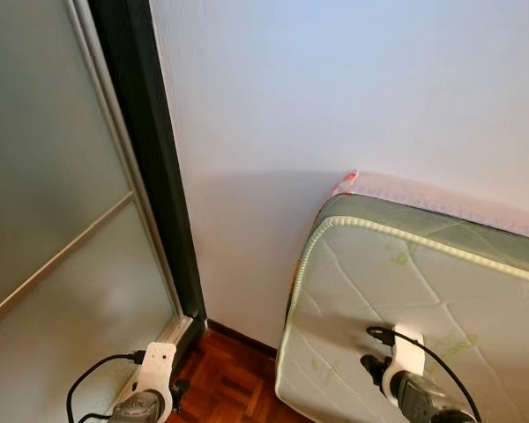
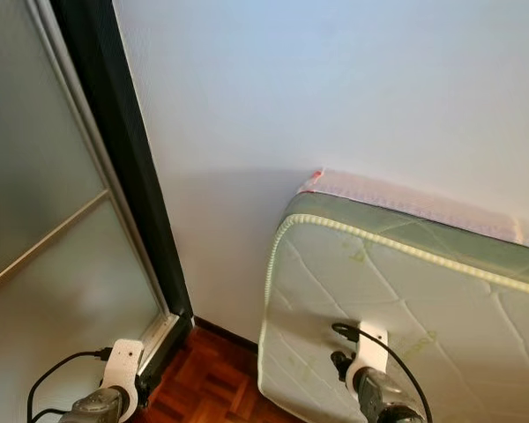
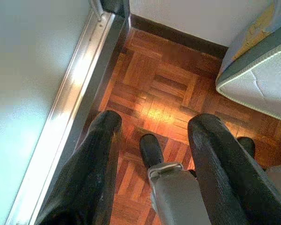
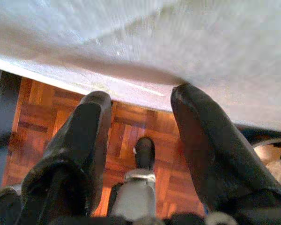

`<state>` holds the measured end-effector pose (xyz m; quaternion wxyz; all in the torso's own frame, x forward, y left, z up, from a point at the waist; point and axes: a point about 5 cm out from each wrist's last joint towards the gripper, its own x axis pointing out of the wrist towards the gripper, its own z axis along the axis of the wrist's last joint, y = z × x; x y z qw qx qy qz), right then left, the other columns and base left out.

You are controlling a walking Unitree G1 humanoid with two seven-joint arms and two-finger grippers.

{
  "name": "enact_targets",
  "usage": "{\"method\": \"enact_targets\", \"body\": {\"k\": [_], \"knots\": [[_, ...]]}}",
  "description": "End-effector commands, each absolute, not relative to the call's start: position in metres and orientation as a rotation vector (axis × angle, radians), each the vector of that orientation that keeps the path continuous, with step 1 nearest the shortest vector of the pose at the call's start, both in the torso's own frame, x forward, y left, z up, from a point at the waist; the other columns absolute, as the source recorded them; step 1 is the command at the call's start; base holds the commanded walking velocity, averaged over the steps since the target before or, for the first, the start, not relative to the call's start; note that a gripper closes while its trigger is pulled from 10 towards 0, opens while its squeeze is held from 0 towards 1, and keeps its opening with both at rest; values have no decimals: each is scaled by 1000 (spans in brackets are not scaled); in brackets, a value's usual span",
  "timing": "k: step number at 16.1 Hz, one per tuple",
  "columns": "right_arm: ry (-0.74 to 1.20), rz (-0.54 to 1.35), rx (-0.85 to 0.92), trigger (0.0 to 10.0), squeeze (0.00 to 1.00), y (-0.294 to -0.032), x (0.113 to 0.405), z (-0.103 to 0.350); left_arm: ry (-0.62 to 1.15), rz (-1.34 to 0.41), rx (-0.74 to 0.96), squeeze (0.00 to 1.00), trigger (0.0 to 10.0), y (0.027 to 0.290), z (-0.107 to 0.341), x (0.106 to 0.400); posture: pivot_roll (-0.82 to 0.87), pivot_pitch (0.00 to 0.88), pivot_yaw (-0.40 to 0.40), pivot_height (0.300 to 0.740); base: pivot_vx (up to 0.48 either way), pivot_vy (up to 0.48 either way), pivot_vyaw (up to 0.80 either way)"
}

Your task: Clean up the room

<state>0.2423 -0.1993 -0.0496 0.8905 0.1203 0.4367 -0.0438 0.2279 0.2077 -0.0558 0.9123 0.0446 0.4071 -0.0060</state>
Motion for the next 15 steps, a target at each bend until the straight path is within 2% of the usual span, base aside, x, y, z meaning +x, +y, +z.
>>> {"method": "enact_targets", "body": {"k": [1,6,15], "knots": [[848,-92,226,10000,0,-205,256,-39,848,-5,76,0,10000,207,-57,226,84,0,-71,740,0,0,0],[846,-87,227,10000,0,-205,256,-39,848,-4,73,0,10000,207,-58,225,84,0,-72,740,0,0,0],[843,-82,229,10000,0,-205,256,-38,845,2,70,0,10000,208,-57,226,83,0,-75,740,-260,0,0]]}}
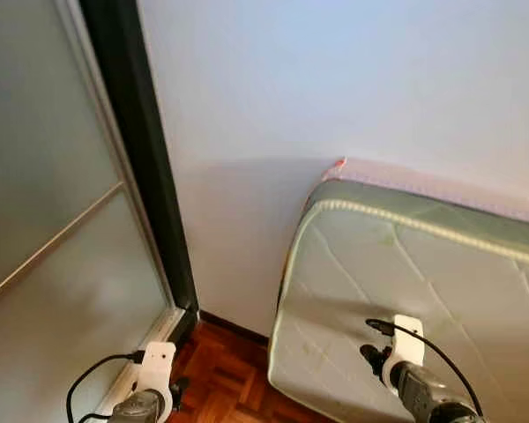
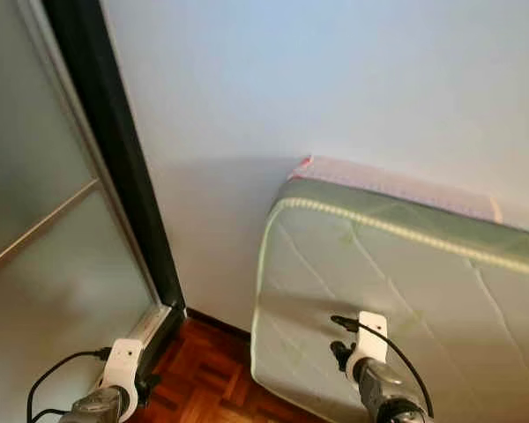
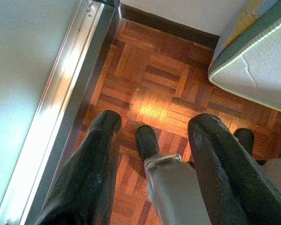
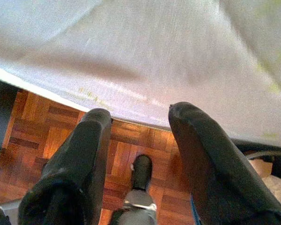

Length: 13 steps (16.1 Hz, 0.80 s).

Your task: Clean up the room

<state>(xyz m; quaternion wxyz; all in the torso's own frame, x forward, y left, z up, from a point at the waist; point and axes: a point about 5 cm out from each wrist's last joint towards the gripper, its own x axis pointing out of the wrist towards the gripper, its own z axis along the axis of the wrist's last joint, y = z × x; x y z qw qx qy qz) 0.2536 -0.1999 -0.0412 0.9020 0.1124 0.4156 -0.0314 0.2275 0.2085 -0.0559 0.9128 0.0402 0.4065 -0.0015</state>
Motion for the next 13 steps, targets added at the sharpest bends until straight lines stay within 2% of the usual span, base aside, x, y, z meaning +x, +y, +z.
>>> {"method": "enact_targets", "body": {"k": [1,13], "knots": [[843,-83,230,10000,0,-205,256,-38,844,4,69,0,10000,207,-57,226,83,0,-75,740,262,0,0],[823,-84,266,10000,0,-204,258,-37,843,2,68,0,10000,207,-57,227,81,0,-75,740,-273,0,0]]}}
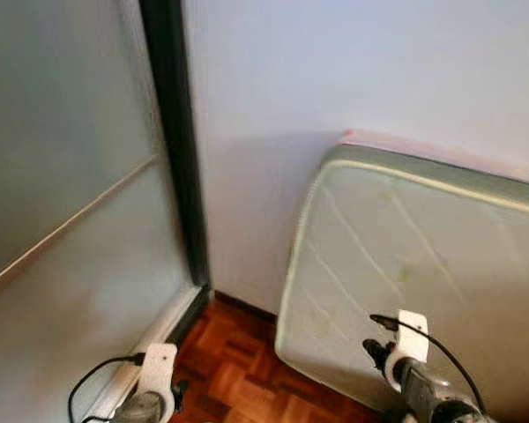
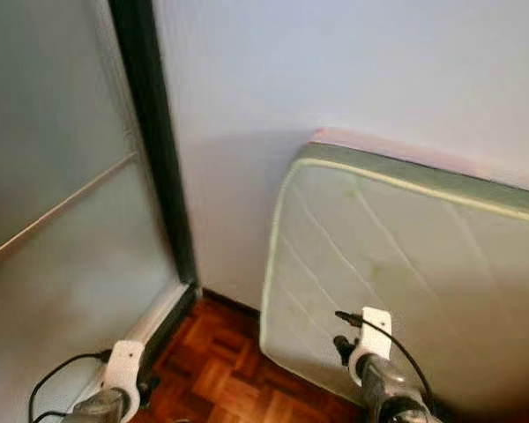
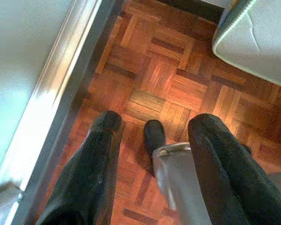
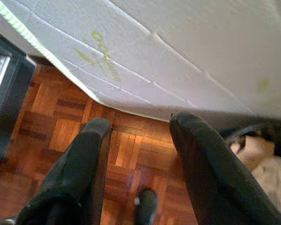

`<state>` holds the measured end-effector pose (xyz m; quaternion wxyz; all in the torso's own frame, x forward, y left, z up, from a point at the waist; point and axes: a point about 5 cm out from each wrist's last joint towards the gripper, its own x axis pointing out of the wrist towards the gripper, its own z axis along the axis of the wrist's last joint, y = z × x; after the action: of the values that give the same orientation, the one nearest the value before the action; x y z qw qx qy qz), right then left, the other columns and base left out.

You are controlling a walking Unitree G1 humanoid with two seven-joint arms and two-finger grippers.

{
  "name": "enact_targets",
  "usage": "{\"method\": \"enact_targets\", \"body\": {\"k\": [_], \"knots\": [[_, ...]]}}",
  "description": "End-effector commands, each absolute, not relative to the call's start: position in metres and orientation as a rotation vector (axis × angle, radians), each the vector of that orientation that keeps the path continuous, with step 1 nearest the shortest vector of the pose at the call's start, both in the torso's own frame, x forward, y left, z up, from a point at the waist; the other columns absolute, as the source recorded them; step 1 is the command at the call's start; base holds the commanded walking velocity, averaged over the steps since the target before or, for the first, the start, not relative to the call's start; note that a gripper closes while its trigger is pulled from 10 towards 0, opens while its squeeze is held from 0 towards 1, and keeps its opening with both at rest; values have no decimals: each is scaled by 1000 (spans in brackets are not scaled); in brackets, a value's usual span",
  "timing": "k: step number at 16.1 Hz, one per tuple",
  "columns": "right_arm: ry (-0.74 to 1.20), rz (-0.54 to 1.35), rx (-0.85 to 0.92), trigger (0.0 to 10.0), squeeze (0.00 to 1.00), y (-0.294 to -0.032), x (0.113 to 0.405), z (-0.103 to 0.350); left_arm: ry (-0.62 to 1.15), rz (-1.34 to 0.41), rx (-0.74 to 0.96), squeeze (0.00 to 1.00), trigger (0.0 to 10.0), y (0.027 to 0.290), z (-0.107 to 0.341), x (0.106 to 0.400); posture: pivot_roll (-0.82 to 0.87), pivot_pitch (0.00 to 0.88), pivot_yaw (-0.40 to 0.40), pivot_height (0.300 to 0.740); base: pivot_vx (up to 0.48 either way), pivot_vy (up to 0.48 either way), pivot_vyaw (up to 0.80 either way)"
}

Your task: Clean up the room

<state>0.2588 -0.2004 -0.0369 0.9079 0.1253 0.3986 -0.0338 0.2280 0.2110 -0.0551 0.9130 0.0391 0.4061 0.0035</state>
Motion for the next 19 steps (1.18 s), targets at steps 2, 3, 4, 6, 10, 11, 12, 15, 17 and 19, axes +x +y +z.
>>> {"method": "enact_targets", "body": {"k": [2,3,4,6,10,11,12,15,17,19], "knots": [[820,-82,266,10000,0,-204,258,-37,842,-1,69,0,10000,207,-56,227,81,0,-75,740,-270,0,0],[818,-81,268,10000,0,-204,259,-36,842,-2,69,0,10000,207,-56,228,80,0,-75,740,-274,0,0],[816,-82,269,10000,0,-204,259,-36,842,-2,70,0,10000,207,-56,228,80,0,-75,740,-274,0,0],[814,-85,276,10000,0,-204,259,-36,841,-2,69,0,10000,207,-56,228,79,0,-75,740,-270,0,0],[810,-85,292,10000,0,-203,260,-36,840,0,68,0,10000,208,-56,229,80,0,-74,740,-272,0,0],[810,-82,294,10000,0,-203,260,-36,840,0,68,0,10000,208,-56,229,80,0,-74,740,-277,0,0],[808,-78,298,10000,0,-202,260,-36,840,3,66,0,10000,208,-56,228,79,0,-71,740,-277,0,0],[805,-80,306,10000,0,-202,259,-36,840,5,76,0,10000,208,-56,228,83,0,-71,740,-94,0,0],[813,-81,311,10000,0,-202,258,-37,841,7,77,0,10000,208,-56,227,81,0,-71,740,0,0,0],[827,-75,302,10000,0,-202,256,-38,842,8,71,0,10000,207,-57,226,81,0,-71,740,0,0,-784]]}}
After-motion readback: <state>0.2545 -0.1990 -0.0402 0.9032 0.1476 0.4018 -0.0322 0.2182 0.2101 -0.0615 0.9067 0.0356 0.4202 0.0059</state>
